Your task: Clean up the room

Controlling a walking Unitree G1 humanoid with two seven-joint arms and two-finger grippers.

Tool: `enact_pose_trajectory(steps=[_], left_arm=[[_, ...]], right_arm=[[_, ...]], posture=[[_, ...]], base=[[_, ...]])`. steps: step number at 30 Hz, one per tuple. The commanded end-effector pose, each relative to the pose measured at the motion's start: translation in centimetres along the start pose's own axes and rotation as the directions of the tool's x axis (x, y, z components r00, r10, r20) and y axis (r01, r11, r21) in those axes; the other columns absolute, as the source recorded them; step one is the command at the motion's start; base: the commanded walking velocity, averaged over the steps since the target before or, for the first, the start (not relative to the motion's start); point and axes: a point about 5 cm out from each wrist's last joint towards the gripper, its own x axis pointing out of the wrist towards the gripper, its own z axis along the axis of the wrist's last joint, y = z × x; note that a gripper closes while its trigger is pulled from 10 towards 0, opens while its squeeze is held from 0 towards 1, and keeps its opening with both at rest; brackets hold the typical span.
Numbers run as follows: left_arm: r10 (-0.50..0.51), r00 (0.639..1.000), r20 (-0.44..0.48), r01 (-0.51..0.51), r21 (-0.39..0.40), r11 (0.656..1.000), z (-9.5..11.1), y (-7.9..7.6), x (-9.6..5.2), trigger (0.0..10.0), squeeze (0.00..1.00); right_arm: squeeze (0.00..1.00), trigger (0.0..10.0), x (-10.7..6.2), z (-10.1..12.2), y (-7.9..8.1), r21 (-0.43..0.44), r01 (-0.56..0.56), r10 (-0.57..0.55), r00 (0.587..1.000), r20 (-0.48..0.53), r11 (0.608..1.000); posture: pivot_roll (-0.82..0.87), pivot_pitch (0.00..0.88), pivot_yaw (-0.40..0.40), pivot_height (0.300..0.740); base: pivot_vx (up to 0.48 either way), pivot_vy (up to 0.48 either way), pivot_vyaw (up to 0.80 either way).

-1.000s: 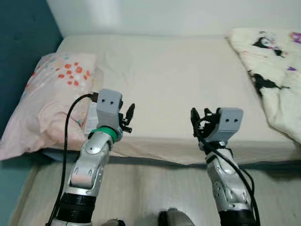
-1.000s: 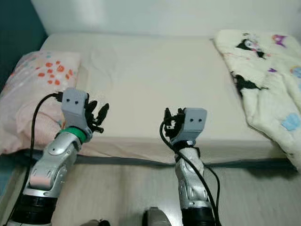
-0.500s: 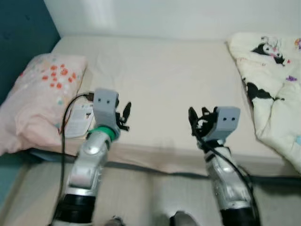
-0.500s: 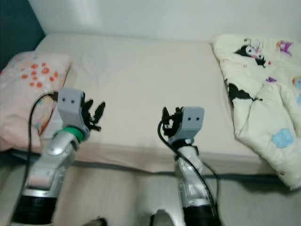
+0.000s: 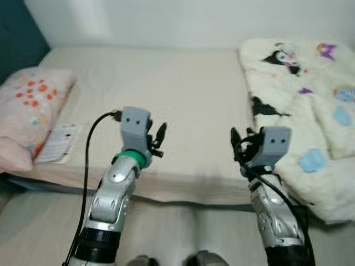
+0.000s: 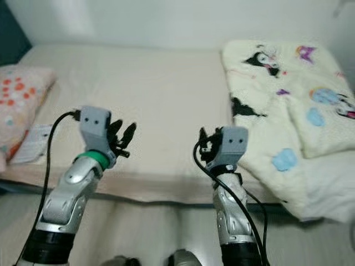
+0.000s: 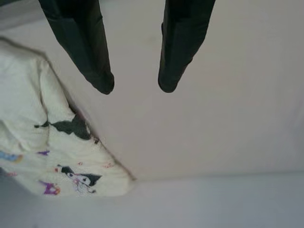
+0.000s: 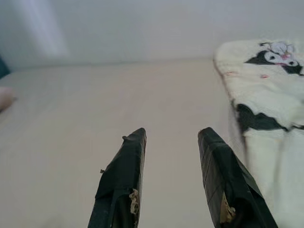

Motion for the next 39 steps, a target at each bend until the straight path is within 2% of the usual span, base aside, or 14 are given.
enact_pose_trajectory(steps=[1, 27, 39], left_arm=[[0.014, 1.0, -0.018, -0.014, 0.006, 1.0, -0.42, 0.42, -0.18, 10.0, 0.0], [0.011, 1.0, -0.024, -0.011, 0.006, 1.0, -0.49, 0.33, -0.32, 10.0, 0.0], [0.011, 0.999, -0.033, -0.011, -0.001, 1.0, -0.57, 0.27, -0.26, 10.0, 0.0]], right_arm=[[0.0, 10.0, -0.16, -0.4, 0.34, 0.009, -0.007, 0.007, 1.0, -0.016, 1.0], [0.0, 10.0, -0.46, -0.56, 0.35, 0.014, 0.001, 0.0, 1.0, -0.024, 1.0], [0.0, 10.0, -0.49, -0.61, 0.34, 0.015, 0.003, -0.002, 1.0, -0.027, 1.0]], posture=[[-0.12, 0.074, 0.077, 0.716], [-0.12, 0.083, 0.08, 0.716], [-0.12, 0.084, 0.08, 0.716]], base=[[0.0, -0.341, 0.0], [0.0, -0.324, 0.0], [0.0, 0.0, 0.0]])
